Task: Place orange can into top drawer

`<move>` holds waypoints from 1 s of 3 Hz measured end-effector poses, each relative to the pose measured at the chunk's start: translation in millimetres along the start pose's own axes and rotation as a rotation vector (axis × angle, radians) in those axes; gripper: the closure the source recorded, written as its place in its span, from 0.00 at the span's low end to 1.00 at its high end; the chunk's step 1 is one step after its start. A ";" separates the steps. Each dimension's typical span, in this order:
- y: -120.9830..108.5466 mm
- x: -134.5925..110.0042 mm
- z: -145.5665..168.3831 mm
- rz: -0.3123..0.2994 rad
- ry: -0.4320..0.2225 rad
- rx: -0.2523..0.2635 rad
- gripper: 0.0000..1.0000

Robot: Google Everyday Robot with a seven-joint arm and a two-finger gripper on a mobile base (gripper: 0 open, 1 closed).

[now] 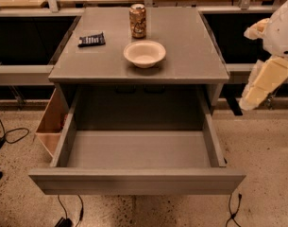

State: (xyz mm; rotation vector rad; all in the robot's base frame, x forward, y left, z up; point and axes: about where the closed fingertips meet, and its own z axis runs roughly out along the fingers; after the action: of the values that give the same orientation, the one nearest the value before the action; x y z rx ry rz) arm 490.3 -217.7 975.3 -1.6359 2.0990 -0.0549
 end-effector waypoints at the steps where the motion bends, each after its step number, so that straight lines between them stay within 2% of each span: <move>1: -63.0 -17.7 20.0 0.019 -0.198 0.063 0.00; 2: -123.5 -48.3 32.1 0.071 -0.417 0.126 0.00; 3: -164.8 -76.1 44.5 0.143 -0.621 0.183 0.00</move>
Offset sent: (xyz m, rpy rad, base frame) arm 0.2133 0.0240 0.0635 0.6647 -0.3704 0.0162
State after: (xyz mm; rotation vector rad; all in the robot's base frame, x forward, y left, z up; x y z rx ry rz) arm 670.0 -183.3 1013.6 -1.1918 1.6636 0.2671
